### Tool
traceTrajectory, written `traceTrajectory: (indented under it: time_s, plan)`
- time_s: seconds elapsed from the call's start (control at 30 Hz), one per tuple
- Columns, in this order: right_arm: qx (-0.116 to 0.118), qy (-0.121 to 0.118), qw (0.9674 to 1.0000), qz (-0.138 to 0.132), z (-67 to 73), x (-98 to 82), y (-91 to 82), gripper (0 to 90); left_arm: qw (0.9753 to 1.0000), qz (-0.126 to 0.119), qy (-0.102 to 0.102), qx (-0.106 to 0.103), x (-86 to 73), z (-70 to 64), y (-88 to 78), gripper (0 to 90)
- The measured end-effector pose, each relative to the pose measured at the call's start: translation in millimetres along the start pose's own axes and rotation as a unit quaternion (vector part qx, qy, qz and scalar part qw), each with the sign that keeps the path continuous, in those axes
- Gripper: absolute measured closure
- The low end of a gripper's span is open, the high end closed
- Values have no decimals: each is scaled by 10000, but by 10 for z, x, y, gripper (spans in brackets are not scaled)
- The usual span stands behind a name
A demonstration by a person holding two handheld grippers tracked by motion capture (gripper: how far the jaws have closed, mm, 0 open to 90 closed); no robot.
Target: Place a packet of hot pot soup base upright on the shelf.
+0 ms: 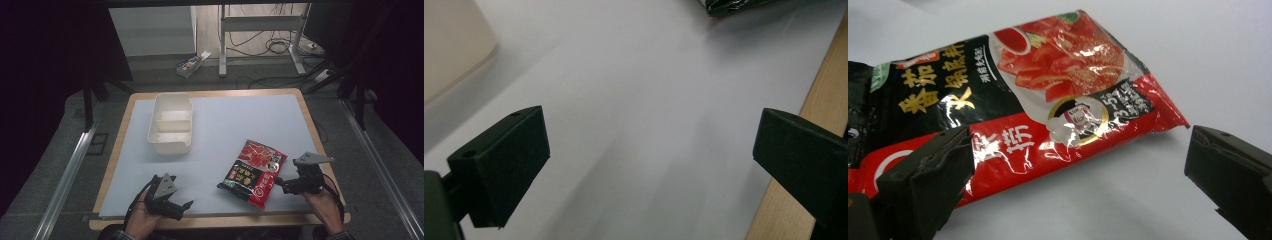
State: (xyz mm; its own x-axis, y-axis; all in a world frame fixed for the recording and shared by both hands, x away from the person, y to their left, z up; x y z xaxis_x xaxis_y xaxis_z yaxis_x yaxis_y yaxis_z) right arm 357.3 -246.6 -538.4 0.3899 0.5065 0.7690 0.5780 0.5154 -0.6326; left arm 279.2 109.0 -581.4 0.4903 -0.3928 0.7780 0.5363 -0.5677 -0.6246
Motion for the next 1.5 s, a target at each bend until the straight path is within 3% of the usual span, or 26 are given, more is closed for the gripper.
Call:
traceTrajectory:
  time_s: [0.27, 0.37, 0.77, 1.03, 1.13, 1.17, 1.2, 1.23, 1.3, 1.33, 1.37, 1.4, 1.43, 1.5]
  plan:
    - [-46, -225, 9997, 21, 19, -19, 1, 0, 9999, -156, -14, 28, 21, 20, -29, 9]
    - [-67, -277, 9996, 75, 30, -26, 5, 0, 9997, -251, -14, -55, 42, -1, -47, 6]
    - [-103, -491, 9985, 210, 63, -61, 36, 0, 9997, -212, 73, -13, 32, 0, -46, 3]
    - [105, -248, 9992, 300, 147, -69, 19, 0, 9997, -181, 141, 13, 26, -9, -37, 1]
    - [13, -296, 9986, 430, 166, -93, 13, 96, 9997, -186, 158, 10, 29, -12, -36, 1]
    - [53, -341, 9984, 459, 189, -94, -11, 259, 9997, -186, 165, 10, 29, -13, -36, 1]
    - [53, -341, 9984, 459, 189, -94, -11, 259, 9997, -188, 175, 11, 29, -14, -35, 1]
    - [137, -349, 9982, 476, 206, -94, -22, 319, 9997, -186, 177, 10, 29, -15, -34, 1]
    - [283, -452, 9964, 656, 245, -130, -44, 545, 9996, -183, 209, 25, 28, -18, -34, 1]
    - [283, -452, 9964, 656, 245, -130, -44, 545, 9996, -183, 209, 25, 28, -18, -34, 1]
    - [461, -523, 9948, 748, 271, -160, -44, 690, 9996, -176, 233, 27, 27, -21, -33, 1]
    - [461, -523, 9948, 748, 271, -160, -44, 690, 9996, -176, 233, 27, 27, -21, -33, 1]
    - [565, -601, 9936, 767, 302, -174, -52, 787, 9995, -175, 250, 37, 26, -24, -30, 1]
    - [589, -634, 9933, 772, 318, -176, -59, 823, 9995, -176, 255, 36, 26, -25, -30, 1]
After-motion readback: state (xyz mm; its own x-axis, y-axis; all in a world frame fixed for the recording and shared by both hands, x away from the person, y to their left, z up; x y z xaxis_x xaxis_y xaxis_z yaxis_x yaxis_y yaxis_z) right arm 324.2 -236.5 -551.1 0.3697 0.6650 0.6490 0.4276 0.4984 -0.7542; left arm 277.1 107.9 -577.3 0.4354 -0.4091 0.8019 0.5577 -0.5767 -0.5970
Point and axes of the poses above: each handheld gripper's, and its own axes: y roughly forward along the jaws, x roughly out of its top, z roughly to its left, the point moved 8 cm from there along y, roughly forward along the jaws, and after that the axes turned 8 degrees about -y, right-handed, at the moved point
